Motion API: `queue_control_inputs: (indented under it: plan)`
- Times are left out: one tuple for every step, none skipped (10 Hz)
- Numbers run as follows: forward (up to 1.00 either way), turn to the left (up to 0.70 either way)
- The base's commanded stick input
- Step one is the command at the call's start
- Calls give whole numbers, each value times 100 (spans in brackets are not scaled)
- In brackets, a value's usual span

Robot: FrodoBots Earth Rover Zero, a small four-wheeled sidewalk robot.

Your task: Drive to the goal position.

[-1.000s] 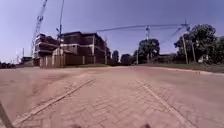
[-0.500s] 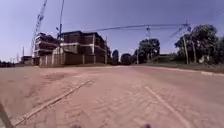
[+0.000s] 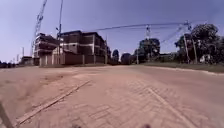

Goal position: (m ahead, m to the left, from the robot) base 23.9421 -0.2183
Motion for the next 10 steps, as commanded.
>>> queue_control_inputs:
  plan:
    - [30,0]
    - [30,0]
    - [30,0]
    - [30,0]
    - [30,0]
    - [30,0]
    - [30,0]
    - [30,0]
    - [30,0]
    - [30,0]
